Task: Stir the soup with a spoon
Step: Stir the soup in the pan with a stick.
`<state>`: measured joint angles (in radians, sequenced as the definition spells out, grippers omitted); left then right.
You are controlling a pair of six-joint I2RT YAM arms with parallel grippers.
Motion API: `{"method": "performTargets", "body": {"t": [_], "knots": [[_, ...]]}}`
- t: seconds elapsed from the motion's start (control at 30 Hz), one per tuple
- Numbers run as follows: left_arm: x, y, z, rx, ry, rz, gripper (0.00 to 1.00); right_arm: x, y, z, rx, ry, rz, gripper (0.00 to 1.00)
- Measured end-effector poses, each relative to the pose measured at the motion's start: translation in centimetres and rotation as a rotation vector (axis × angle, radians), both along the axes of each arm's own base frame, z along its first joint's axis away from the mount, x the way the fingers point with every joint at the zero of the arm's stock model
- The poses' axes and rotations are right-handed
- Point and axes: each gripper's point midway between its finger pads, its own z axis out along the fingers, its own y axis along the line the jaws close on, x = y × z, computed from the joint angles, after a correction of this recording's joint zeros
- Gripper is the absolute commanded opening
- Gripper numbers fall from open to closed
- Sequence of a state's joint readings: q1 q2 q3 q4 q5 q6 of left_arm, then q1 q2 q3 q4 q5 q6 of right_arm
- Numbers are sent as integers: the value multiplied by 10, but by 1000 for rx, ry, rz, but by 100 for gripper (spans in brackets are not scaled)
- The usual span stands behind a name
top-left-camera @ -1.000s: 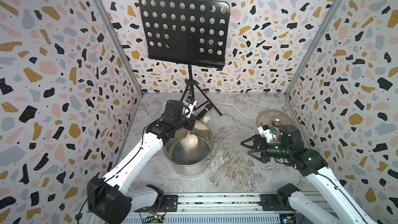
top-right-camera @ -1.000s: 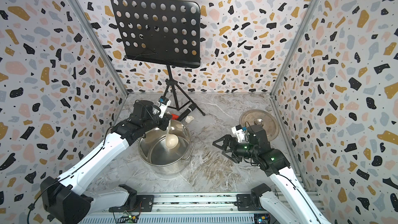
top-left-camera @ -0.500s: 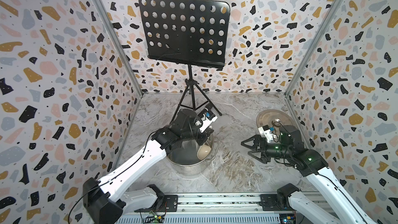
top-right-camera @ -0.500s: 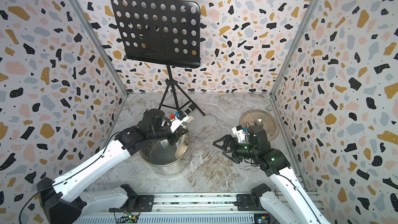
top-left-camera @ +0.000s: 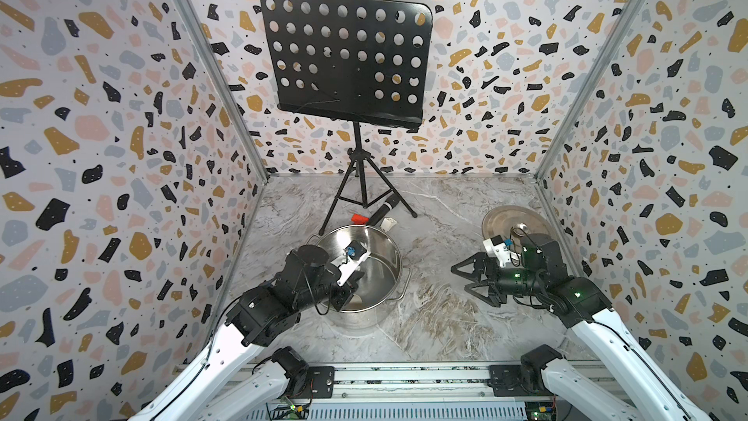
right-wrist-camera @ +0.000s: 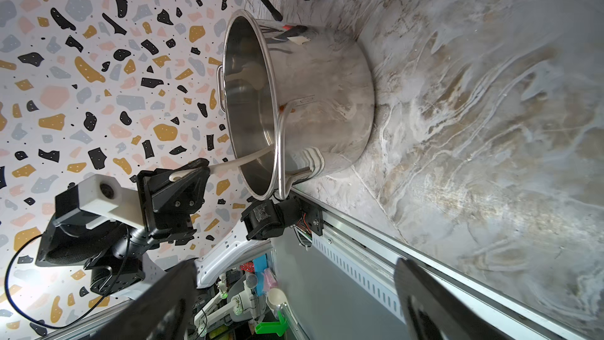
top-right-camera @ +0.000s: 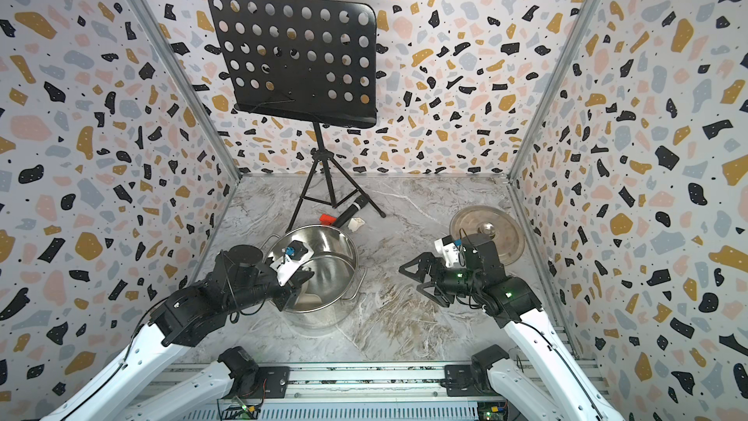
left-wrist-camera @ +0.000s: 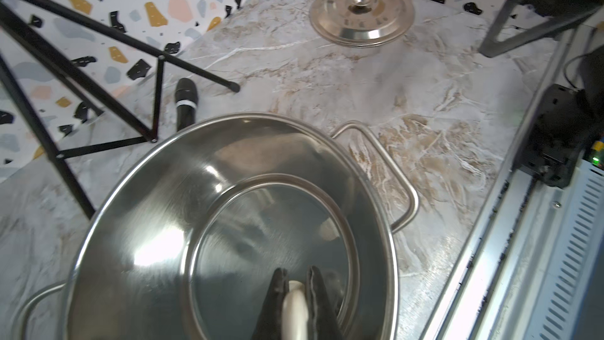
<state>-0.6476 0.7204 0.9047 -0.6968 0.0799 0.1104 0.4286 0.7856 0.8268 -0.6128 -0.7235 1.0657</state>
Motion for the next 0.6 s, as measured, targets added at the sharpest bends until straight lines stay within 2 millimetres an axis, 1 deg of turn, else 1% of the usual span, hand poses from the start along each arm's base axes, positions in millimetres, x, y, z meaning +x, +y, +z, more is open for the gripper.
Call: {"method": "performTargets", "body": {"t": [0.07,0.13,0.23,0.33,0.4,0.47,0.6], "knots": [[13,20,2,2,-12,126,0,0,0,0,1,0,2,99],[24,36,3,6,-17,221,0,-1,0,0,2,1,3,99],[40,48,1,16,-12,311,0,-2,0,0,-1,4,6,99],[57,50,-3,41,3,357,0,-3,-1,-1,-4,6,8,99],[70,47,-6,65,17,373,0,-4,-1,1,-3,1,9,99],[83,44,-8,85,28,380,0,-5,-1,4,1,-9,10,99],[109,29,-3,90,34,362,0,-8,-3,7,4,-19,9,99]]}}
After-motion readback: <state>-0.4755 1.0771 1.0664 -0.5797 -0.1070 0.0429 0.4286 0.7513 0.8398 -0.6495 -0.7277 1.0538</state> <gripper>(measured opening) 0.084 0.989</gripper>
